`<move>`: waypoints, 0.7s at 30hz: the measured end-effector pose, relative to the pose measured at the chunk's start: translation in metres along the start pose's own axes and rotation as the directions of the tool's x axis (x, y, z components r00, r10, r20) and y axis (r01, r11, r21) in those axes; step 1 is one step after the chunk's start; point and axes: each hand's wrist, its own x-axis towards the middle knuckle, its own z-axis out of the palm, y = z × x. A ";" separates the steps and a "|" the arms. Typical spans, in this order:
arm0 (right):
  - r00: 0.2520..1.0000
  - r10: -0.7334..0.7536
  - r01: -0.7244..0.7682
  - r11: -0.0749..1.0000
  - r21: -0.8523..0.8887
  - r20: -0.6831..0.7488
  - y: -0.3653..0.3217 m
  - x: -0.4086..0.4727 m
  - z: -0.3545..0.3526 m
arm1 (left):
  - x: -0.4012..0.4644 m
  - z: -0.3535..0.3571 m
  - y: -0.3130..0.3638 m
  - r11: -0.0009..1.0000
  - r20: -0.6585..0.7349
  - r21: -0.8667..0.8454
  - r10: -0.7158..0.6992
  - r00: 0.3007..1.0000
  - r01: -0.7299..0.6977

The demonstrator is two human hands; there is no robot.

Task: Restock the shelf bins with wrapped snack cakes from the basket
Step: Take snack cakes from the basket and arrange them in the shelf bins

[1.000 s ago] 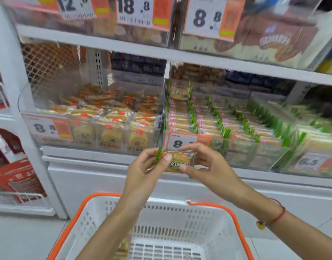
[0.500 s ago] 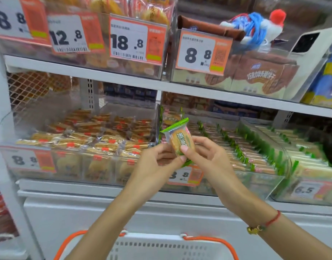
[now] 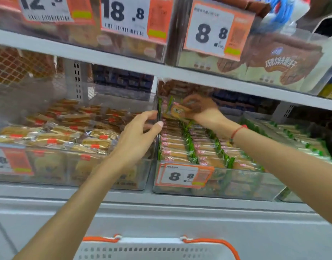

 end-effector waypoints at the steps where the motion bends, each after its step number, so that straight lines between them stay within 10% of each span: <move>1: 1.000 -0.012 0.013 1.000 -0.020 0.019 0.003 0.007 0.006 | 0.001 0.000 -0.003 1.000 -0.010 -0.019 0.005 1.000 -0.005; 10: 0.990 -0.020 -0.027 0.947 -0.321 -0.143 0.027 0.030 0.028 | 0.001 0.000 -0.007 1.000 -0.012 -0.011 0.002 1.000 -0.002; 21: 0.994 0.028 -0.053 0.968 -0.244 -0.108 0.015 0.030 0.037 | 0.002 0.000 -0.010 0.999 -0.002 -0.013 -0.049 0.999 0.049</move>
